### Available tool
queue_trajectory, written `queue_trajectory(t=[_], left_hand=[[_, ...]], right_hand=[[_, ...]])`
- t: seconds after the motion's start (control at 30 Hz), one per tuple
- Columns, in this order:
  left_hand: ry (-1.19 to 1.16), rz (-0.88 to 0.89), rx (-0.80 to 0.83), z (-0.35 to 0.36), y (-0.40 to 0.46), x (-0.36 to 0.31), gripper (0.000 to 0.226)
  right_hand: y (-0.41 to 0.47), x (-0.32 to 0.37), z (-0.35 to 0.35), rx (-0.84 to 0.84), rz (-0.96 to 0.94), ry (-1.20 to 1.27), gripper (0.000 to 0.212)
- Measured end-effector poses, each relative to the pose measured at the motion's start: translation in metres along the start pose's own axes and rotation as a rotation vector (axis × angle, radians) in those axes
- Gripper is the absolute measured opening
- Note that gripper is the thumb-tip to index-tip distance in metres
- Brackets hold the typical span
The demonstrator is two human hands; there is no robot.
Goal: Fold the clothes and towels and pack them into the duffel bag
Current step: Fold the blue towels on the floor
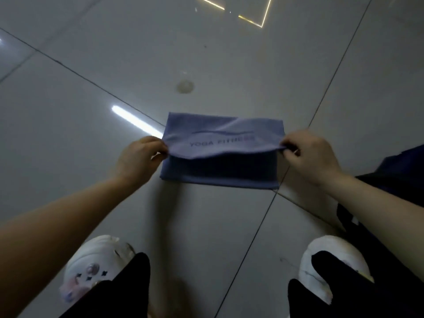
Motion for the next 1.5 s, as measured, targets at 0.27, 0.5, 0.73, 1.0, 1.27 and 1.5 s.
queue_trajectory(t=[0.27,0.5,0.73,1.0,1.27,1.5], left_hand=[[0.010,0.053,0.252,0.037,-0.030,0.020,0.023],[0.037,0.176,0.134,0.013,-0.026,0.001,0.009],[0.024,0.209,0.226,0.012,-0.047,0.003,0.033],[0.231,0.275,0.395,0.038,-0.047,-0.006,0.022],[0.389,0.546,0.434,0.040,-0.053,-0.018,0.028],[0.295,0.007,0.666,0.042,-0.024,0.006,0.018]], right_hand=[[-0.027,-0.010,0.052,0.343,-0.081,-0.114,0.010],[-0.023,0.009,0.034,0.170,-0.174,-0.077,0.012],[-0.036,0.012,0.034,0.198,-0.244,-0.076,0.005],[-0.058,0.005,0.075,0.511,-0.293,-0.250,0.023],[-0.063,0.027,0.074,0.386,-0.496,-0.380,0.030],[-0.021,0.007,0.038,0.341,-0.150,-0.095,0.004]])
Point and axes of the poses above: each hand's wrist, its own y-axis towards the middle knuckle, its own z-axis out of the palm, x = y × z, the point moved 8 cm from there along y, towards the middle knuckle, and after that the axes turned 9 degrees about -x, right-handed, at the moved point
